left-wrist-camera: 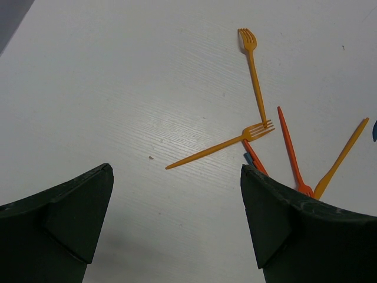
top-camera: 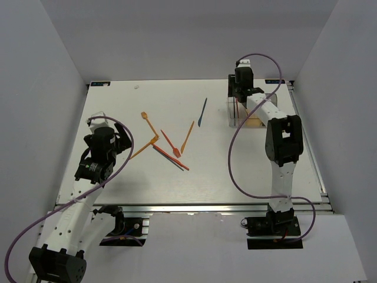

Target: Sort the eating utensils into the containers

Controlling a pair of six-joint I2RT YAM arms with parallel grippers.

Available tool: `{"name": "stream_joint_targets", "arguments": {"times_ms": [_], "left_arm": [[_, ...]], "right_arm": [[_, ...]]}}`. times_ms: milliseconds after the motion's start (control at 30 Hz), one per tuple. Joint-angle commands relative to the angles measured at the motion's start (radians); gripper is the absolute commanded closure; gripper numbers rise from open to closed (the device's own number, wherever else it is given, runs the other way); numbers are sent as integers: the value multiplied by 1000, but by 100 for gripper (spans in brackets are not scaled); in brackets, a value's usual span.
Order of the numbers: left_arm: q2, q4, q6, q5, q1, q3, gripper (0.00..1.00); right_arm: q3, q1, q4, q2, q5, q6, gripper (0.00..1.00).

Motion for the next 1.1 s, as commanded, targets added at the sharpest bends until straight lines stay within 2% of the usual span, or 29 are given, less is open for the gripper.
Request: {"name": "stream_joint_targets", "arguments": {"times_ms": [0, 100, 133, 167, 200, 233, 333, 367, 467, 500, 567, 800, 1067], "left_arm": [[-22, 0, 5, -15, -3, 7, 2], [-23, 0, 5, -20, -2, 8, 2], [-23, -2, 2, -25, -2, 8, 2], [-22, -2, 2, -35, -2, 10, 2], [-19, -8, -1, -41, -3, 11, 2], [-16, -11, -9, -48, -3, 13, 2], [-18, -28, -26, -89, -3, 19, 2], [-23, -31, -29, -113, -3, 19, 2], [-43, -44, -41, -155, -2, 22, 2], [-48, -46, -44, -166, -3, 20, 2], [-52, -41, -43, -158, -3, 17, 2], [-40, -41, -35, -135, -3, 19, 2], [-37, -32, -27, -109, -3, 16, 2]], "right_arm": [[75, -1, -29, -95, -6, 33, 34], [85, 24, -106, -147, -22, 84, 32], [71, 56, -124, -184, -19, 99, 28], [57, 82, -144, -206, -2, 111, 15], [37, 110, -176, -248, 15, 125, 11], [-21, 171, -181, -272, 4, 122, 11], [-145, 286, -183, -348, -192, 70, 12], [-165, 315, -195, -359, -285, 58, 19], [-246, 447, -224, -382, -286, 67, 40], [-272, 511, -224, -393, -287, 78, 55], [-335, 571, -195, -396, -272, 81, 65], [-313, 722, -229, -286, -298, 86, 66], [-142, 751, -309, -94, -287, 32, 66]]}}
